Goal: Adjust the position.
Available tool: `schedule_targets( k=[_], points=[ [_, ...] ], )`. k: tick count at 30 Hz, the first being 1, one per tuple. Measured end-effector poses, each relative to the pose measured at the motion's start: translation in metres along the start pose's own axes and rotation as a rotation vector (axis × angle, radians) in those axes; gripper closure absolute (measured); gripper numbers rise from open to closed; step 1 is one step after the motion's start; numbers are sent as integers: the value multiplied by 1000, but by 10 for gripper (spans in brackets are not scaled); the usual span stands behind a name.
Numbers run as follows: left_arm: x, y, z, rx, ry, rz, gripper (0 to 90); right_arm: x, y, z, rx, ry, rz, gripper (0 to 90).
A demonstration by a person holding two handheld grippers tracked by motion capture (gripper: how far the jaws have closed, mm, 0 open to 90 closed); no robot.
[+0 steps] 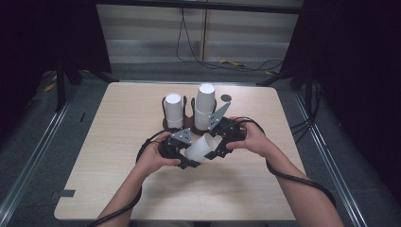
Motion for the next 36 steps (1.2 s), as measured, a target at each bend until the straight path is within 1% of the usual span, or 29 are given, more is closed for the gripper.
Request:
schedule_targets(
  k=[2,3,5,7,8,10,11,12,13,14,17,18,20,21,23,24,26,27,28,29,31,32,34,35,36],
  points=[
    [0,0,0,1,5,0,345,0,0,0,1,-7,2,192],
    [1,0,0,1,-11,3,344,0,0,0,1,-11,4,193],
    [1,0,0,7,-15,9,341,-1,0,0,-3,-16,3,196],
    [3,-1,0,12,-22,-1,335,-1,1,0,-2,-19,2,198],
    [4,-1,-1,9,-16,-7,331,-2,1,-1,-3,-18,1,198],
    [4,-1,-2,7,-37,-4,298,-2,0,0,-3,-25,1,199],
    [6,-2,-4,-7,-45,-19,276,-3,0,0,-2,-25,1,199],
    [7,-3,-5,-17,-41,-26,256,-2,-1,1,7,-24,-6,199],
    [8,-4,-6,-15,-40,-36,243,-2,-2,2,6,-28,-9,199],
    [8,-5,-6,-19,-54,-28,232,-2,-3,2,8,-28,-7,199],
    [11,-9,-10,-40,-69,-47,208,0,-7,5,21,-26,-19,199],
    [12,-10,-10,-40,-72,-48,205,1,-9,6,33,-22,-30,198],
    [13,-12,-11,-46,-73,-53,202,5,-11,7,37,-14,-41,198],
    [14,-12,-11,-52,-81,-59,199,6,-11,8,44,-16,-47,198],
    [15,-13,-12,-58,-75,-75,194,8,-11,8,42,-16,-52,198],
    [15,-13,-11,-61,-83,-74,194,10,-12,8,50,-16,-71,198],
    [16,-13,-11,-69,-71,-92,189,11,-11,9,53,-22,-76,198],
    [17,-14,-11,-74,-72,-97,185,13,-12,9,61,-14,-90,198],
    [18,-14,-11,-70,-74,-101,184,13,-12,10,65,-19,-94,198],
    [19,-15,-12,-71,-80,-98,184,14,-12,10,65,-23,-98,198],
    [22,-17,-14,-77,-96,-112,180,16,-13,11,65,-24,-110,197],
    [23,-18,-15,-85,-98,-113,180,17,-14,10,69,-22,-118,197],
    [24,-19,-17,-85,-102,-112,179,18,-15,11,73,-17,-125,198],
    [24,-18,-17,-91,-112,-105,179,19,-15,11,78,-22,-134,197],
    [25,-19,-18,-92,-113,-113,179,20,-15,11,84,-22,-143,197]
  ],
)
Point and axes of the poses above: each handheld gripper's, and its own axes: y roughly forward along the jaws, x roughly out of its underside, z roughly to its right, the point moved 9 cm from there along y, roughly forward along the jaws, and after that the axes turned 5 degrees about x, right-handed, at the moved point
